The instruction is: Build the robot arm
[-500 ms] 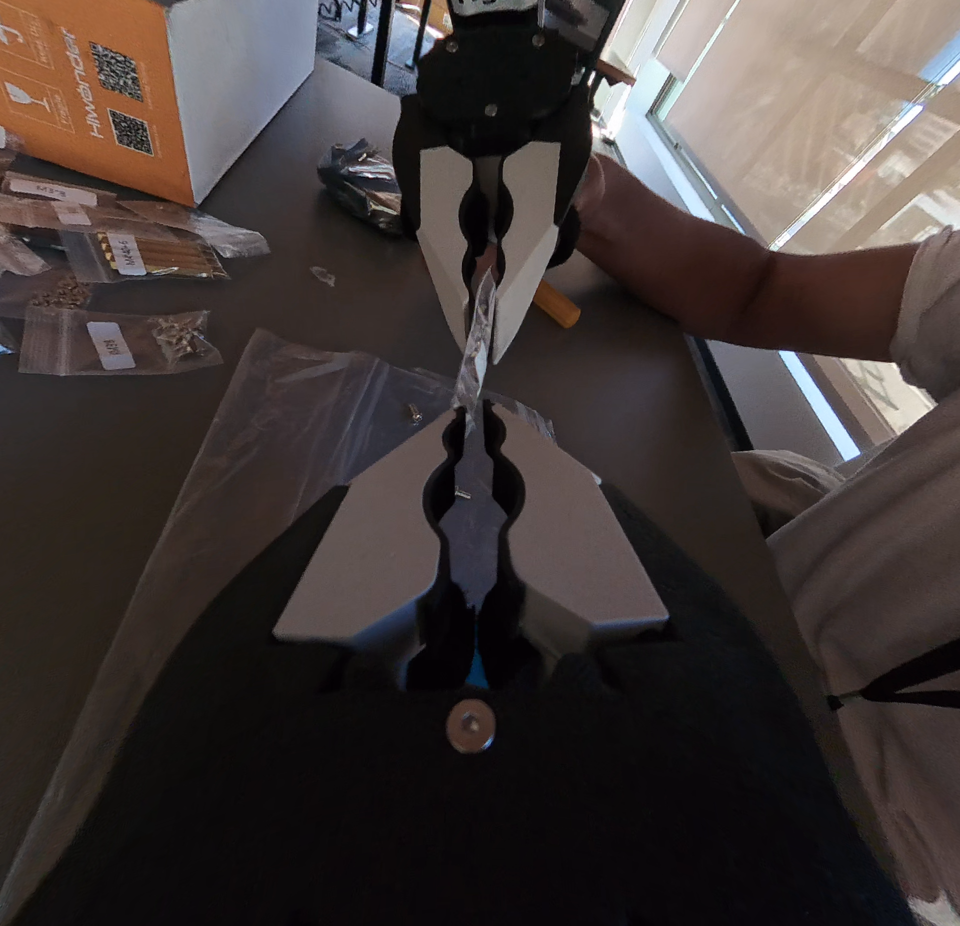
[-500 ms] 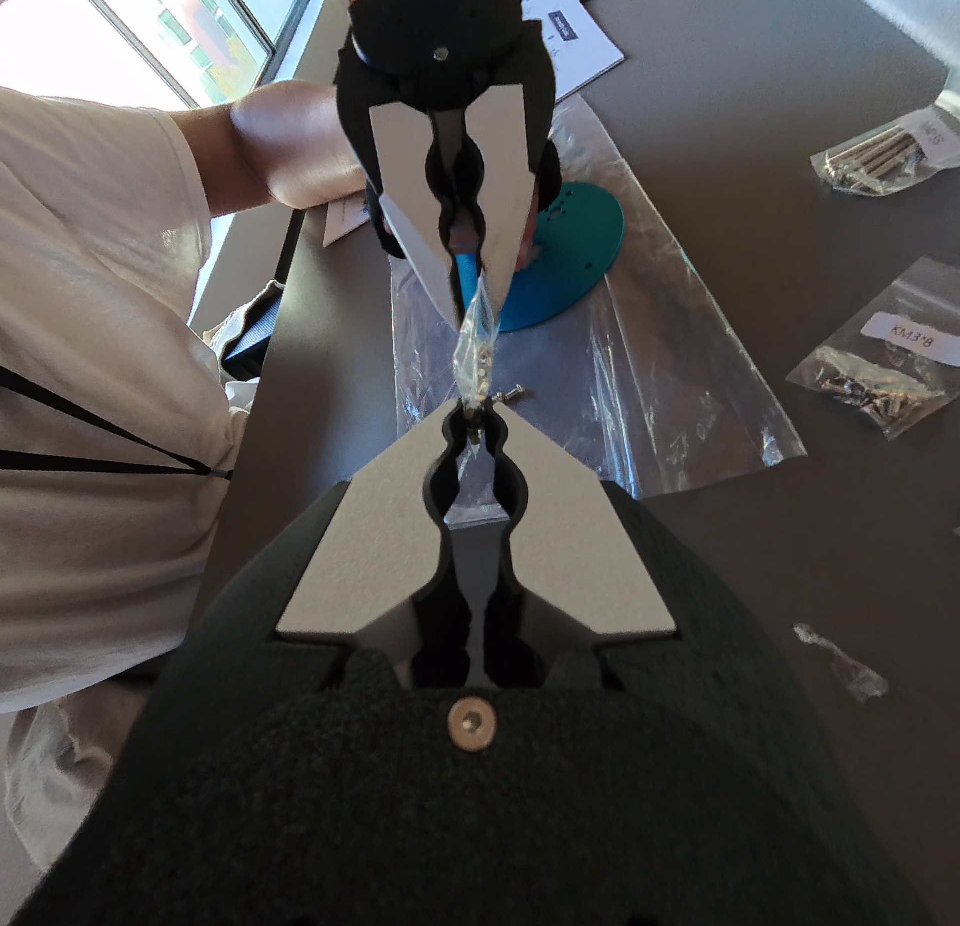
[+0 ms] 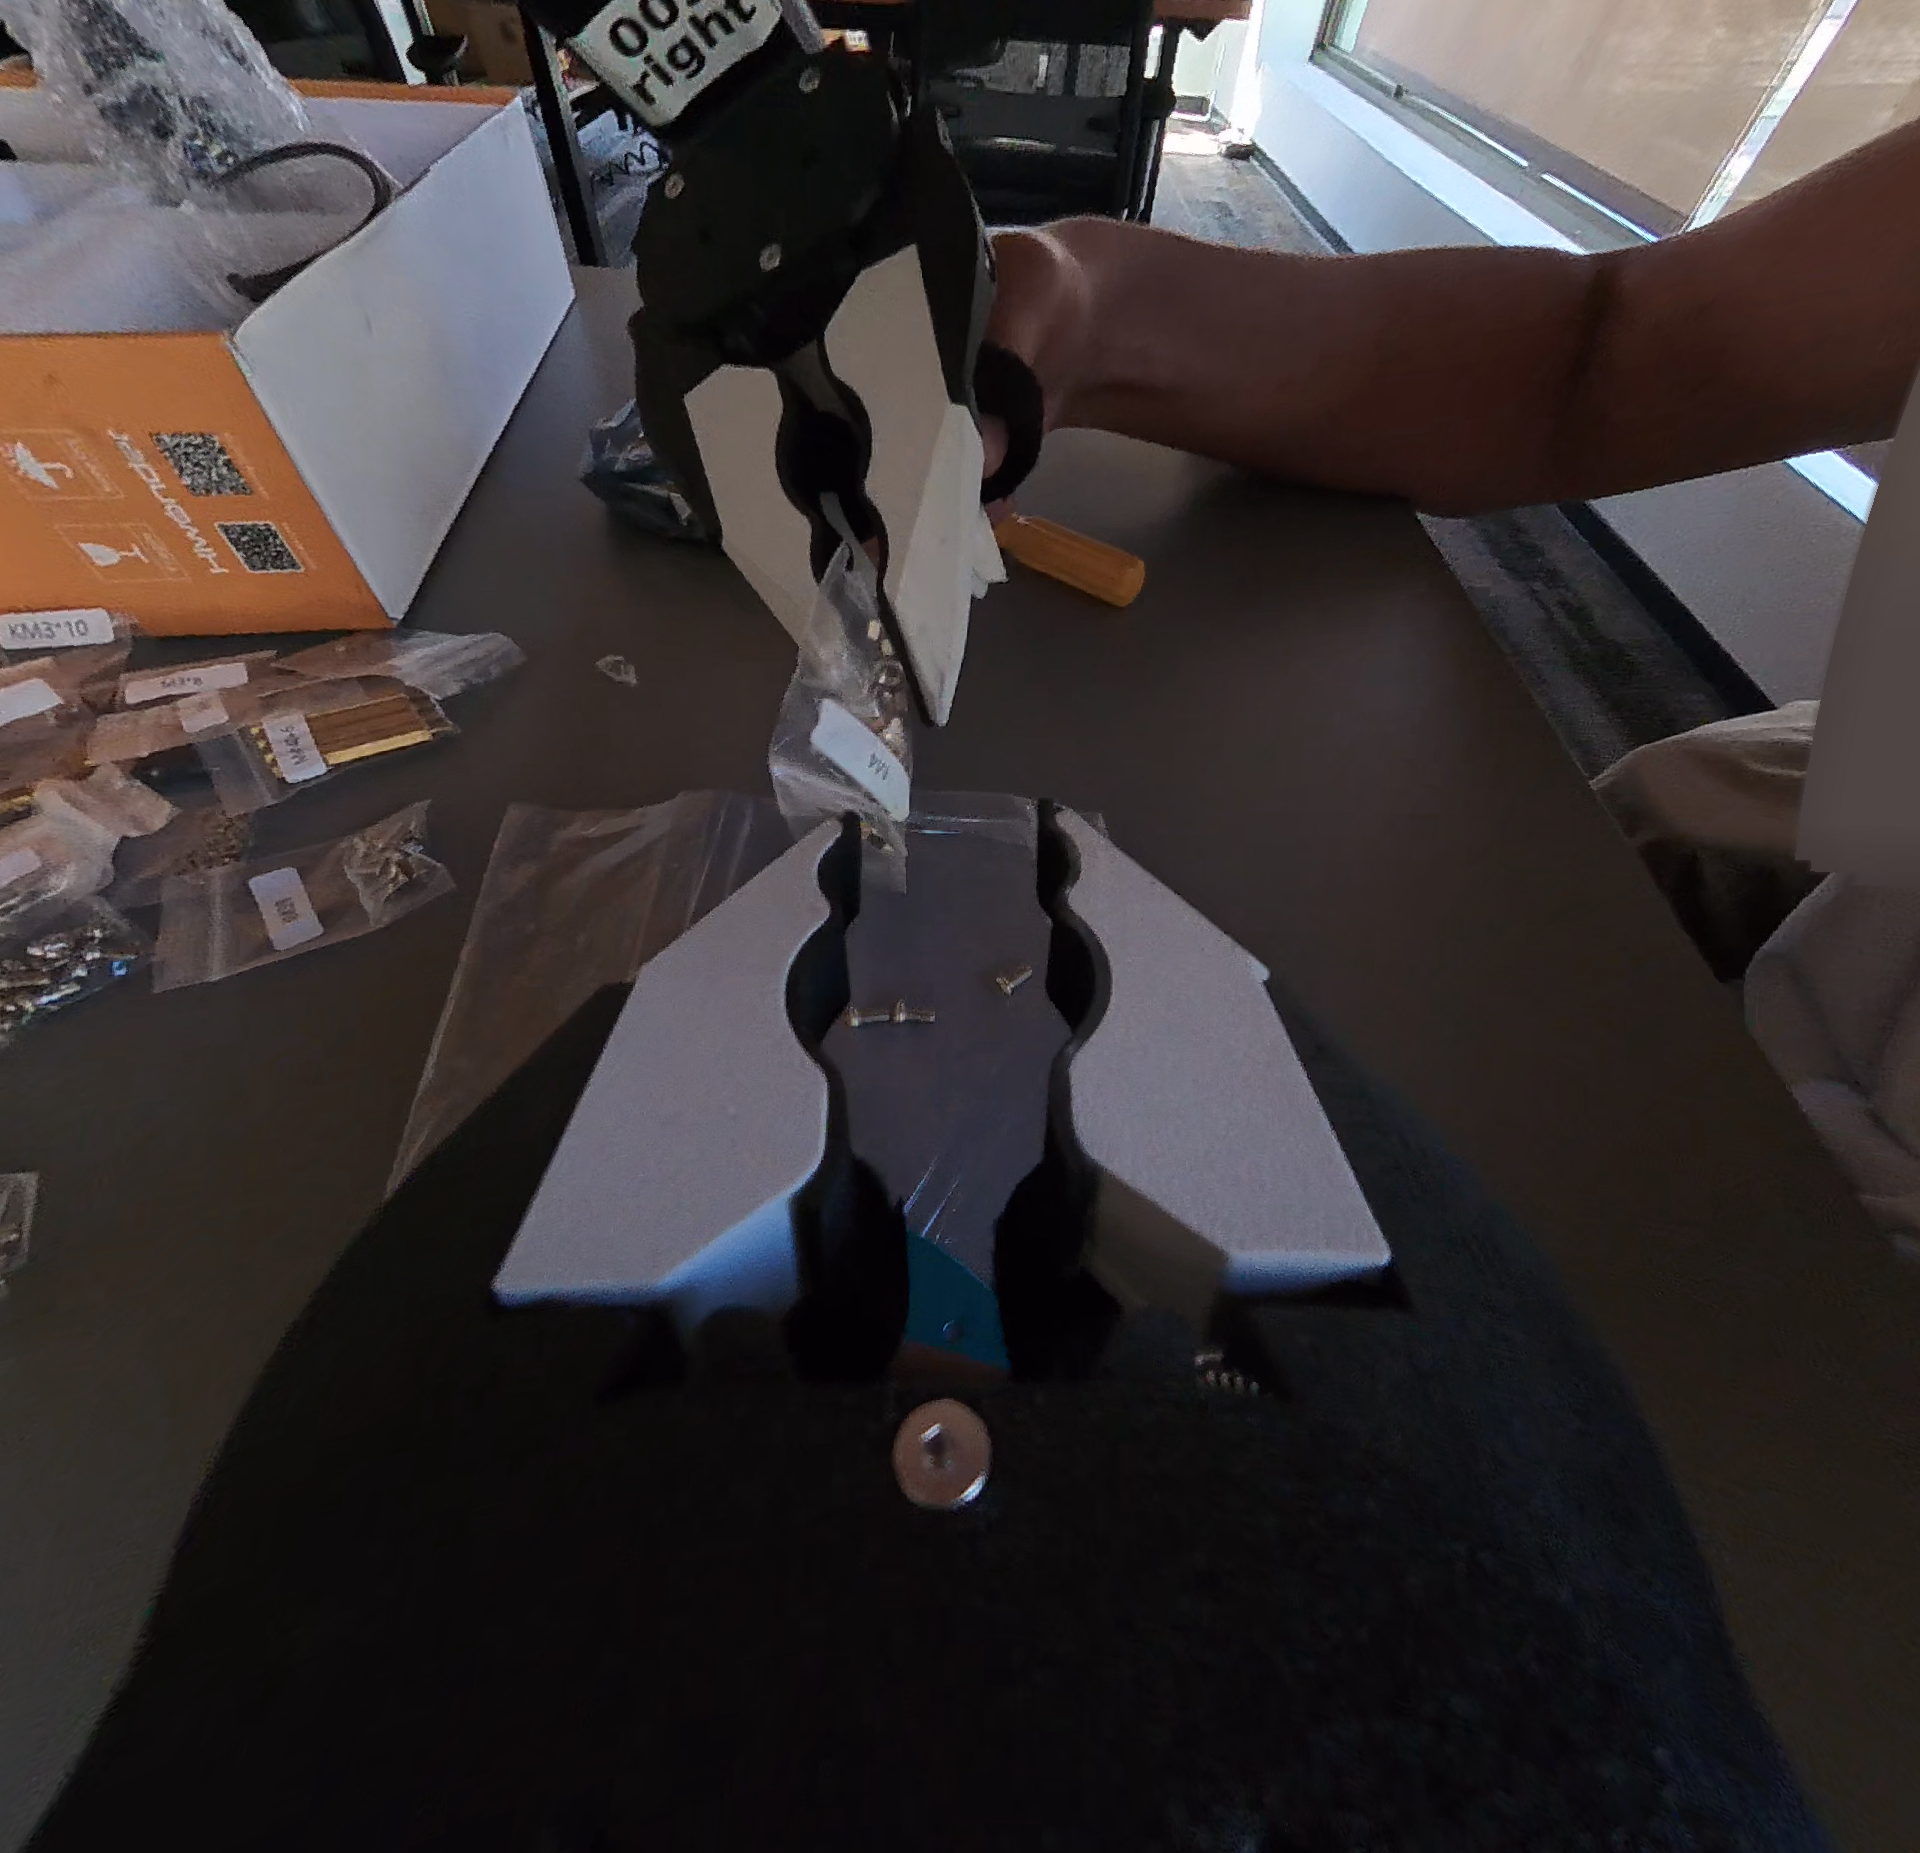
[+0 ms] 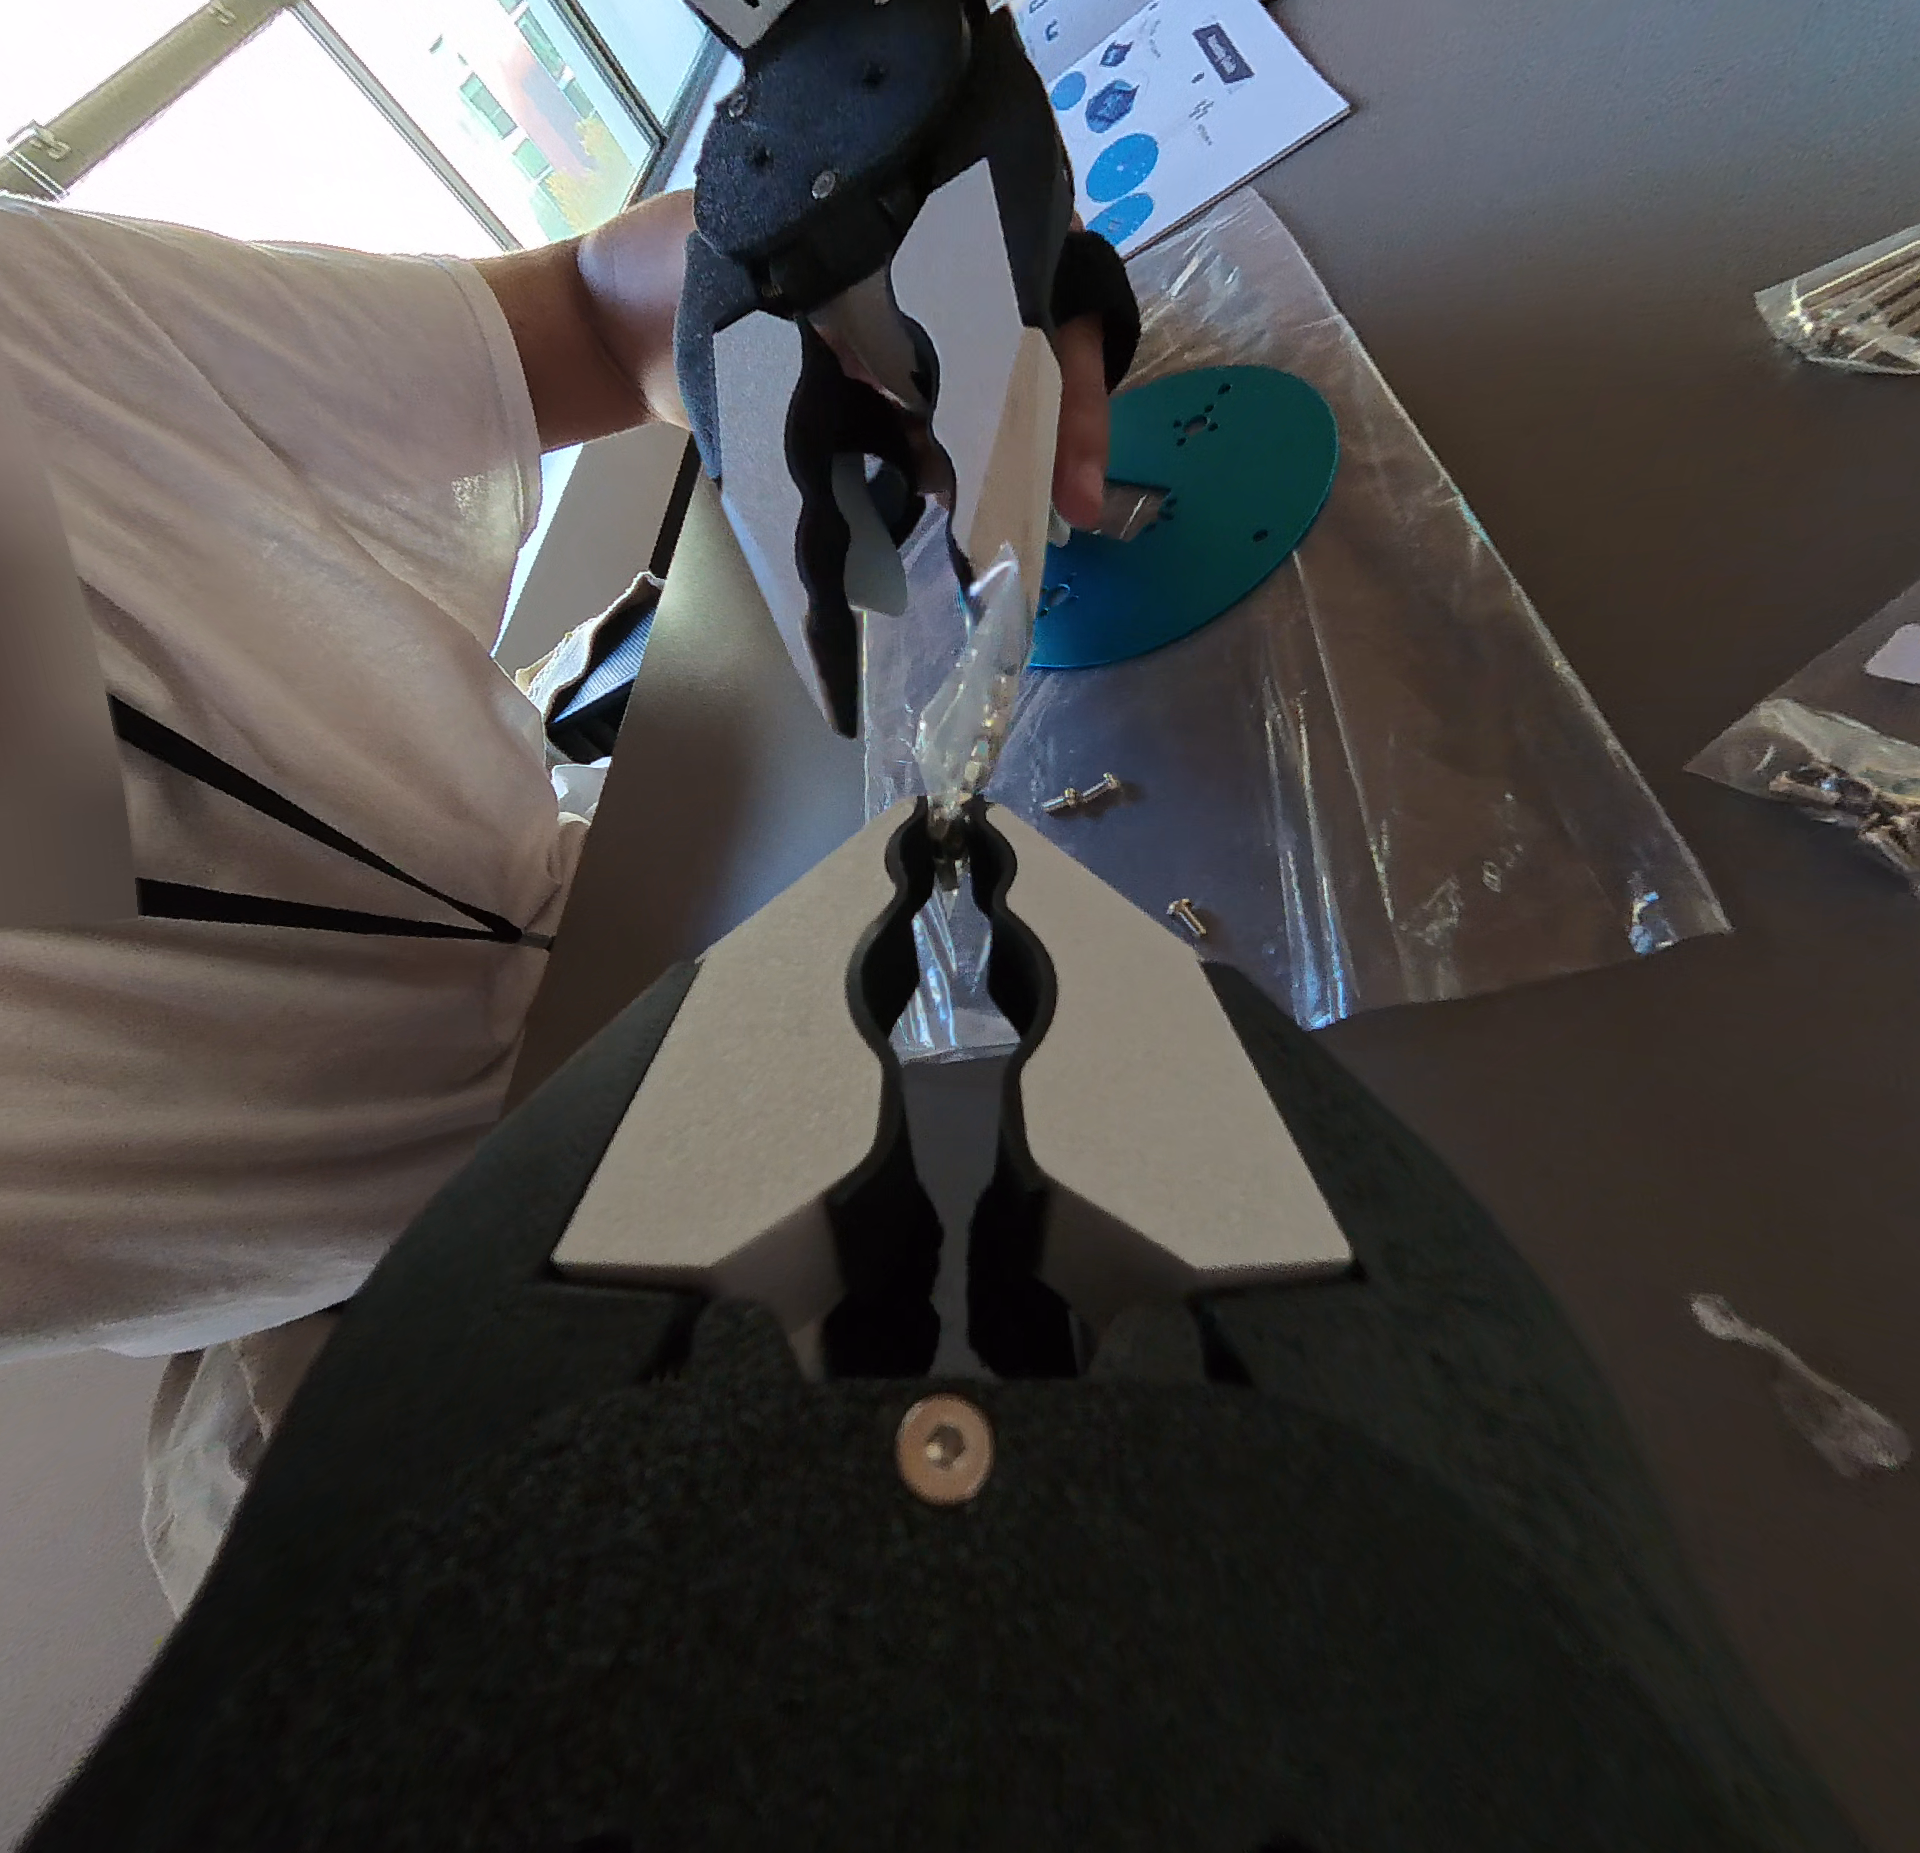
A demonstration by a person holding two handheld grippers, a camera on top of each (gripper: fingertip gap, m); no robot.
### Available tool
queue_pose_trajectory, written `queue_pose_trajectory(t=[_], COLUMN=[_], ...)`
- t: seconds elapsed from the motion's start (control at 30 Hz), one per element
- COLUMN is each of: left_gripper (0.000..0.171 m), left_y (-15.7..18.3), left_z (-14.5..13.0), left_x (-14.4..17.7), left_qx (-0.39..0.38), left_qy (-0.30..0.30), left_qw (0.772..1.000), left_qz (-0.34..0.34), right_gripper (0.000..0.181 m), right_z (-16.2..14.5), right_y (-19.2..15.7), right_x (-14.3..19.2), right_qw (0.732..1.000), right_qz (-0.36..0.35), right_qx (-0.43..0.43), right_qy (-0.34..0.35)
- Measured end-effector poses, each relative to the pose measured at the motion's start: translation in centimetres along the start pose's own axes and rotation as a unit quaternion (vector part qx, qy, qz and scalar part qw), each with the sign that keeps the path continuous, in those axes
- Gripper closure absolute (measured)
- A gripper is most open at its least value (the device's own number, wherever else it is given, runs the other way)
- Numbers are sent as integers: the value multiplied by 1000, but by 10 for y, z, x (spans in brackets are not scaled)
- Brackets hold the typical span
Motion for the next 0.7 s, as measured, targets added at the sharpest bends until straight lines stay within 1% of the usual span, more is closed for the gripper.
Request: queue_pose_trajectory(t=[0.07, 0.2, 0.27, 0.37, 0.5, 0.53, 0.63, 0.7], left_gripper=[139, 139, 139, 140, 138, 138, 140, 141], left_y=[1, 0, -1, -4, -5, -4, 0, 1], left_z=[0, -5, -7, -4, -1, -2, -5, -6], left_x=[-2, -6, -5, -2, -1, -2, -6, -7], left_qx=[-2, 0, 2, 11, 22, 20, 5, 2], left_qy=[-5, -55, -70, -45, -19, -20, -58, -68], left_qw=[1000, 998, 998, 999, 1000, 1000, 998, 998], left_qz=[-3, 4, 0, 8, 2, 1, -7, -5], right_gripper=[176, 176, 176, 177, 177, 177, 177, 176], right_z=[0, -1, -1, 0, 2, 2, 2, 1], right_y=[0, 1, 2, 0, -3, -3, -3, -2], right_x=[-1, 0, 1, 2, 4, 4, 5, 5], right_qw=[1000, 1000, 1000, 1000, 1000, 1000, 1000, 1000], right_qz=[-2, -13, -15, -17, -16, -17, -21, -26], right_qx=[1, 2, 3, 10, 18, 19, 19, 16], right_qy=[-4, -9, -4, -1, 3, 5, 2, -2])
Point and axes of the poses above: each gripper's, where its closed fingertips meet, x back along the fingers, z out of its top, y = z × x across the jaws, the point moved 9 cm from there along x, back along the fingers, and after that the axes turned 11 degrees about -y, right-handed, at the moved point
